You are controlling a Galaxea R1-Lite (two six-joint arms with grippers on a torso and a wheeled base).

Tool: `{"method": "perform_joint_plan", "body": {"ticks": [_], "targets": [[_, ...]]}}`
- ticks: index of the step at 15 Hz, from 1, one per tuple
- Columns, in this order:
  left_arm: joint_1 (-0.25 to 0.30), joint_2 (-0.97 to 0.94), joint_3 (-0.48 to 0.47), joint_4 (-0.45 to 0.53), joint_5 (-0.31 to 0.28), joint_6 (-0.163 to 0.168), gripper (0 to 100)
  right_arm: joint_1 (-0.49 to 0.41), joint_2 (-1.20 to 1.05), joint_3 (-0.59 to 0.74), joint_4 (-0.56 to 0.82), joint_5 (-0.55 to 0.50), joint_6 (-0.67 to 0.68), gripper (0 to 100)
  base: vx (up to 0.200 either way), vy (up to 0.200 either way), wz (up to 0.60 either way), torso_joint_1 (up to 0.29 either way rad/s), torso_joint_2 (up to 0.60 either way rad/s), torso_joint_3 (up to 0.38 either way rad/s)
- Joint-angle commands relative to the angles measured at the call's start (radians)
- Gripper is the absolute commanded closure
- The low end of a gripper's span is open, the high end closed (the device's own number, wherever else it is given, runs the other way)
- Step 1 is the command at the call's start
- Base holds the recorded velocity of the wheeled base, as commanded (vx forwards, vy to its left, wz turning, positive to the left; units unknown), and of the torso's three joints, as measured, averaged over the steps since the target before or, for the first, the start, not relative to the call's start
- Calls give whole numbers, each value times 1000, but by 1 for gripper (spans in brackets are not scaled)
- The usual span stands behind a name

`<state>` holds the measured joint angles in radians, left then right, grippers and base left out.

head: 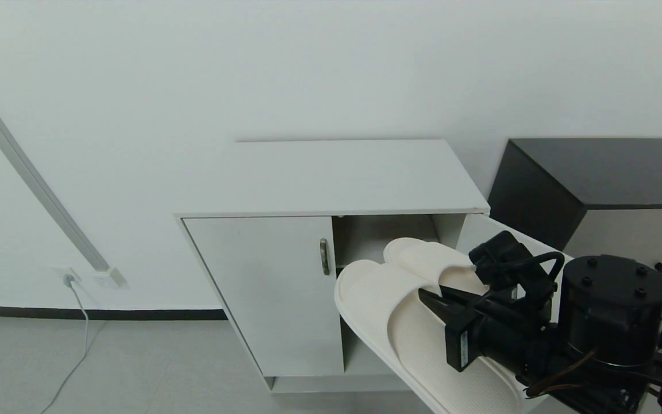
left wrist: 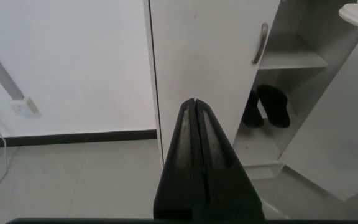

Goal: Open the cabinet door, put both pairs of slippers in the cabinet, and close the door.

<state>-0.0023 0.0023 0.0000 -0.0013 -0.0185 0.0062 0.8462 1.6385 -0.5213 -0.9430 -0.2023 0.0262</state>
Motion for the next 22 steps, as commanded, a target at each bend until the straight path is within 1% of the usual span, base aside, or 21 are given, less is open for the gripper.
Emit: {"method": "perform_joint_plan", "body": {"ticks": [1, 11, 18, 22], "targets": [[-1, 1, 0, 0, 0, 0, 100, 1, 4, 1, 0, 0, 0, 100, 0, 0, 0, -222, 554, 320], [-1, 1, 0, 0, 0, 0, 100, 1, 11, 7, -2, 0, -8, 100, 0, 0, 0, -203, 521, 316], [-1, 1, 0, 0, 0, 0, 100, 1, 21, 10, -7, 1, -12, 100, 0, 0, 0, -147, 479, 330], [-1, 1, 0, 0, 0, 0, 100, -4, 30, 15, -20, 1, -8, 100, 0, 0, 0, -98, 455, 355]]}}
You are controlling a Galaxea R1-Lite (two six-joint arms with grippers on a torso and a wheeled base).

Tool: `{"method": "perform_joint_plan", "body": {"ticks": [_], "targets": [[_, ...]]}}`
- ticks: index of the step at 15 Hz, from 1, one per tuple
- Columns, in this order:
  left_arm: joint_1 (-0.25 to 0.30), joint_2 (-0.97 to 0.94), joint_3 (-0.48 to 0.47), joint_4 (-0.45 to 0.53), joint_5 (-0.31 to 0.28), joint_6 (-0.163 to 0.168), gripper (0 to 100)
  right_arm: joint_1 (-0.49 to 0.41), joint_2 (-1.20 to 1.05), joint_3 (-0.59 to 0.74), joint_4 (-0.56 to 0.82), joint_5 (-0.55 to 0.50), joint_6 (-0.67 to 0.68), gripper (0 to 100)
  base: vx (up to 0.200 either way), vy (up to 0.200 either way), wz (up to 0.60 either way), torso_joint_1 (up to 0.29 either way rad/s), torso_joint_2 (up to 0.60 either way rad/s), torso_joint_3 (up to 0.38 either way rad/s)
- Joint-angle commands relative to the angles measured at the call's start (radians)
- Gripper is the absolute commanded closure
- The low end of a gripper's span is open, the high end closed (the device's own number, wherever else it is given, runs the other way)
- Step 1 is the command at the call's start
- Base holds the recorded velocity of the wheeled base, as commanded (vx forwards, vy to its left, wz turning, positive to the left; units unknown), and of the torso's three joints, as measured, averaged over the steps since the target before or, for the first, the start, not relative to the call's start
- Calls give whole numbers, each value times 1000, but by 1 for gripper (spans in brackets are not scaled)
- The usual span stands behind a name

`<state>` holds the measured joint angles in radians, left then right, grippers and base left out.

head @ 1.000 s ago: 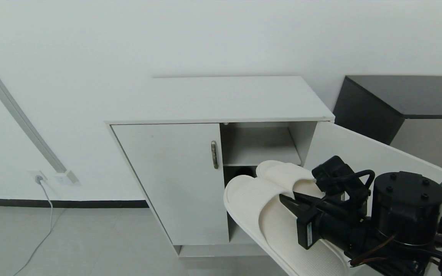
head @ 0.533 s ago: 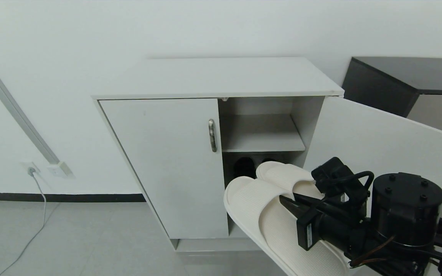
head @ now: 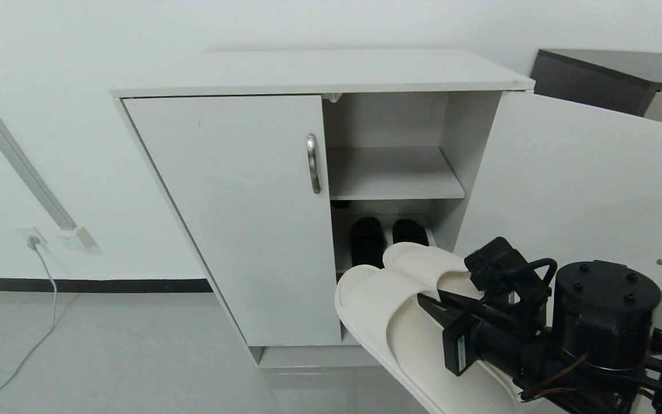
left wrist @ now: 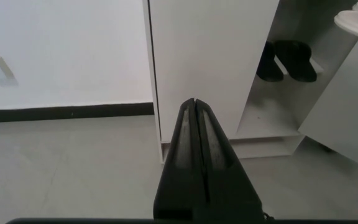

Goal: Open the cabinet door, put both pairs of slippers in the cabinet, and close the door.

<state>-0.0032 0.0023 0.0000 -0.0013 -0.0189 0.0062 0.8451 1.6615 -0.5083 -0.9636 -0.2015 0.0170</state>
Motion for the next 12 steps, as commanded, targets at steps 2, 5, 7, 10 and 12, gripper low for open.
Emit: {"method": "perform_joint_plan", "body": {"ticks": [2, 5, 7, 10, 12], "targets": [[0, 1, 0, 0, -1, 9, 100, -9, 38, 2, -14, -1, 3, 100, 0, 0, 0, -58, 447, 381], [0, 1, 0, 0, -1, 1, 100, -15, 61, 7, -47, -7, -2, 100, 0, 0, 0, -28, 387, 359], [0, 1, 0, 0, -1, 1, 100, -17, 67, 8, -50, -9, -3, 100, 0, 0, 0, 0, 125, 124], [0, 1, 0, 0, -1, 1, 100, 3, 109, -65, -29, -101, 4, 100, 0, 0, 0, 1, 19, 12], [0, 1, 0, 0, -1, 1, 100, 35, 165, -256, 157, -320, 138, 100, 0, 0, 0, 0, 0, 0]]}}
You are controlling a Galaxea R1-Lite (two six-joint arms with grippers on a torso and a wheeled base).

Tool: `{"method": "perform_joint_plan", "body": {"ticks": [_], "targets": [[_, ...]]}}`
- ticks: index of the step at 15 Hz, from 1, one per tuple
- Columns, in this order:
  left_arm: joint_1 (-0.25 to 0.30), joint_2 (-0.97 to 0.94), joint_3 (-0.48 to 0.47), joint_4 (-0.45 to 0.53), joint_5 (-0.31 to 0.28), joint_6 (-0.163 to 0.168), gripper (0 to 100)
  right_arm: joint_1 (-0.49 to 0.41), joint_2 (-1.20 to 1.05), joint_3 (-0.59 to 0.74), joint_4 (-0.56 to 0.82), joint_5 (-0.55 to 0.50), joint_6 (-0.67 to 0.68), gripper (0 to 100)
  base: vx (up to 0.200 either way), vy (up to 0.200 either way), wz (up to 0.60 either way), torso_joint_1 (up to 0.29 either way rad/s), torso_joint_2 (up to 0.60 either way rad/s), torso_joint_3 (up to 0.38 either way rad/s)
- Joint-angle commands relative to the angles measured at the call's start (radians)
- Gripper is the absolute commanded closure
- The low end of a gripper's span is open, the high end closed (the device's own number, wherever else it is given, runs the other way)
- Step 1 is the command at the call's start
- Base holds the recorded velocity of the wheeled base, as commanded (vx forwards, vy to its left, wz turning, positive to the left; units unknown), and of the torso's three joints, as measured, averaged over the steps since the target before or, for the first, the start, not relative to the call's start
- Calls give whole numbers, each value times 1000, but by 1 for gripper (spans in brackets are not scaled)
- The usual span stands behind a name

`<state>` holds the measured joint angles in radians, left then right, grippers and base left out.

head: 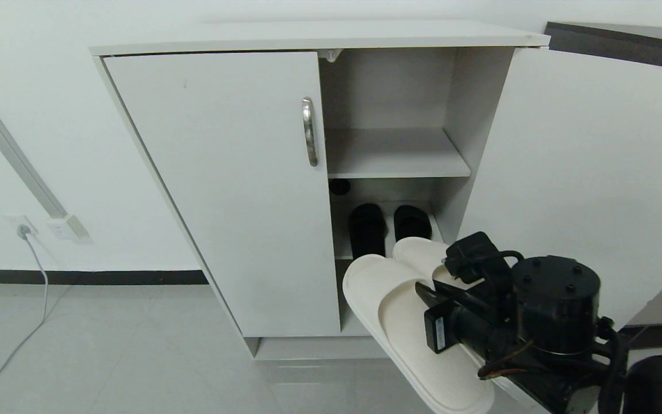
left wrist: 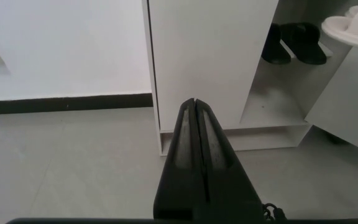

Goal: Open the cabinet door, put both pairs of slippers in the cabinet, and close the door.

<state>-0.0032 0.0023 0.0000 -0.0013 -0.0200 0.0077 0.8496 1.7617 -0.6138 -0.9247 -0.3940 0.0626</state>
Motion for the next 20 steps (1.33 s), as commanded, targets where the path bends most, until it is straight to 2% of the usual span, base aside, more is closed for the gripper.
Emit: {"method": "perform_joint_plan", "body": {"ticks": [1, 2, 3, 4, 6, 10, 19, 20], "targets": [[2, 1, 0, 0, 0, 0, 100, 37, 71, -225, 234, -195, 152, 100, 0, 0, 0, 0, 0, 0], [0, 1, 0, 0, 0, 0, 100, 46, 61, -319, 414, -278, 218, 100, 0, 0, 0, 0, 0, 0], [2, 1, 0, 0, 0, 0, 100, 66, 51, -382, 506, -325, 250, 100, 0, 0, 0, 0, 0, 0], [0, 1, 0, 0, 0, 0, 100, 75, 53, -432, 534, -361, 258, 100, 0, 0, 0, 0, 0, 0], [0, 1, 0, 0, 0, 0, 100, 74, 73, -532, 538, -417, 241, 100, 0, 0, 0, 0, 0, 0], [0, 1, 0, 0, 0, 0, 100, 72, 87, -639, 534, -445, 146, 100, 0, 0, 0, 0, 0, 0], [2, 1, 0, 0, 0, 0, 100, 34, 116, -715, 530, -460, 99, 100, 0, 0, 0, 0, 0, 0], [0, 1, 0, 0, 0, 0, 100, 31, 117, -719, 532, -460, 97, 100, 200, 0, 0, 2, 2, 2]]}}
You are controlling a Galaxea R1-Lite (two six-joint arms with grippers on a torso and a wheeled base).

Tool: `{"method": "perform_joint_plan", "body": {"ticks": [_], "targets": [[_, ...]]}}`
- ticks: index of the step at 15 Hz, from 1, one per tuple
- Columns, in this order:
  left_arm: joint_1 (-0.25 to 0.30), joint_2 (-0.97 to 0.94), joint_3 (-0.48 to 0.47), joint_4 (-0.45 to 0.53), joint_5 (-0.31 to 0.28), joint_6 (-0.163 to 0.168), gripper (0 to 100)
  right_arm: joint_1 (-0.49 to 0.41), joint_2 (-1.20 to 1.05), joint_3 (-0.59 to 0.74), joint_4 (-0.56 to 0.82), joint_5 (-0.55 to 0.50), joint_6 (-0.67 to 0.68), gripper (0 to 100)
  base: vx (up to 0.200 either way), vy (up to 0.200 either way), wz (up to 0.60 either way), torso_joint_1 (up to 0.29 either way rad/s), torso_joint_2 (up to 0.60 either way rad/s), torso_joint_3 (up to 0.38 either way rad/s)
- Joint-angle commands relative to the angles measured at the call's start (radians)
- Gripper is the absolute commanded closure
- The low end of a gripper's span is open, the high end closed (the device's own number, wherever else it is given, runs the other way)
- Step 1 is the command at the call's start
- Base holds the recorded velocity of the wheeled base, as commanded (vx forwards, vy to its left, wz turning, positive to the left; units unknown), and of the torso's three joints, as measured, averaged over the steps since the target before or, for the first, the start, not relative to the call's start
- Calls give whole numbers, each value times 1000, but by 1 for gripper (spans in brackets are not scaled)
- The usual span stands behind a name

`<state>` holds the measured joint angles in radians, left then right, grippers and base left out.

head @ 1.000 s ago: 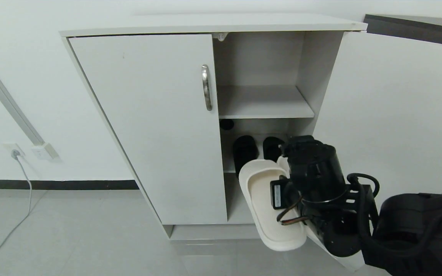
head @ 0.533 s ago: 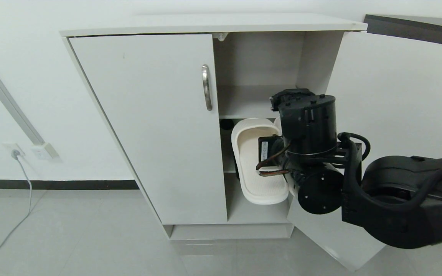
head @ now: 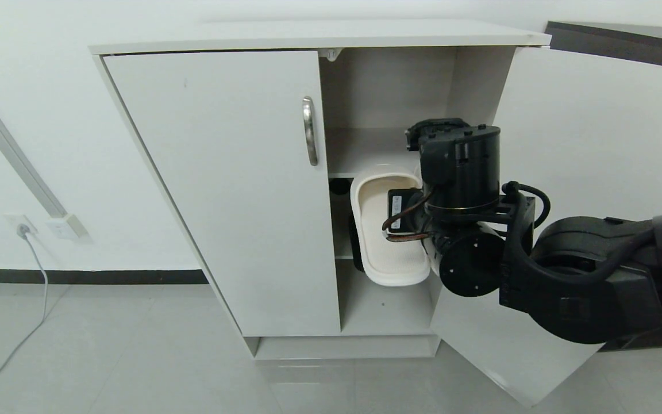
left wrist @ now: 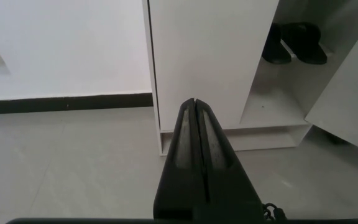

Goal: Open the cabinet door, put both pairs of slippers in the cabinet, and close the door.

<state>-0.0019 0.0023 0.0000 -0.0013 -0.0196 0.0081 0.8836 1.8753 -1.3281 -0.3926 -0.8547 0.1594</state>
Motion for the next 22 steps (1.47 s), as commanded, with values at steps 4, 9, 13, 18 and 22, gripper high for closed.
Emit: {"method": "perform_joint_plan", "body": {"ticks": [4, 9, 13, 18, 22], "targets": [[0, 1, 0, 0, 0, 1, 100, -3, 18, -39, 0, 0, -14, 100, 200, 0, 0, -1, 1, 4], [0, 1, 0, 0, 0, 1, 100, -18, 21, -37, -2, 0, -14, 100, 200, 0, 0, 3, 1, 2], [0, 1, 0, 0, 0, 0, 100, -25, 21, -42, 0, 0, -17, 100, 150, 0, 0, 3, 1, 1], [-1, 1, 0, 0, 0, 0, 100, -61, 67, -94, 1, 75, -49, 100, 0, 0, 0, 0, 0, 0], [-1, 1, 0, 0, 0, 0, 100, -110, 139, -181, 6, 100, -78, 100, 0, 0, 0, 0, 0, 0]]}}
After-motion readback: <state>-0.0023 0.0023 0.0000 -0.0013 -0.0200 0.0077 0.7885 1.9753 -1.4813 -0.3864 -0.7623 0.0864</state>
